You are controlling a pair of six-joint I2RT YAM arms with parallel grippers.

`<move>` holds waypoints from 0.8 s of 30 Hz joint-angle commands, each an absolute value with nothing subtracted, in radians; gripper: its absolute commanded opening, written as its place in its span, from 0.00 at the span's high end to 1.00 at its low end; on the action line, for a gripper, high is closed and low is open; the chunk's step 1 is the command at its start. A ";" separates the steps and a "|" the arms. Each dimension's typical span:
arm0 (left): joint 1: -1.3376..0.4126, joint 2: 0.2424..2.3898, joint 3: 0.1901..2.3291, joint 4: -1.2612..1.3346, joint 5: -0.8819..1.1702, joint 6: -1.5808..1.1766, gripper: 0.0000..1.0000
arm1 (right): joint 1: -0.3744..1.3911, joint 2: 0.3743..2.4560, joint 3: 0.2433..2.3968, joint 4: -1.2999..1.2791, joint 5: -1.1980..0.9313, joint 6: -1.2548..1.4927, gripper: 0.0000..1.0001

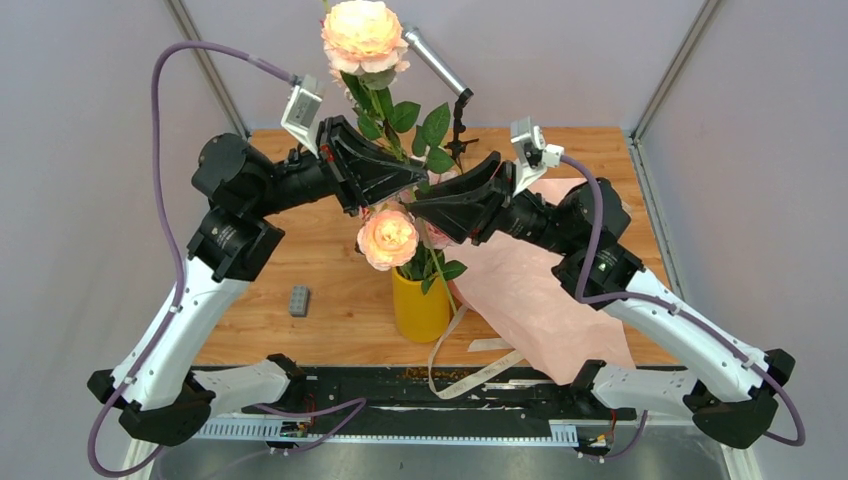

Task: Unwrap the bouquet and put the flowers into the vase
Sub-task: Place the fake flower in the vase.

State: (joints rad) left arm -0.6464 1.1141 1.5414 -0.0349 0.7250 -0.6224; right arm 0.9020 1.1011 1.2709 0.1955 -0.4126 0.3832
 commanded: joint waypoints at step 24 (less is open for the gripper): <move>-0.673 1.200 1.866 -0.520 0.763 -0.075 1.00 | 0.897 0.910 1.243 -0.074 0.143 0.060 0.14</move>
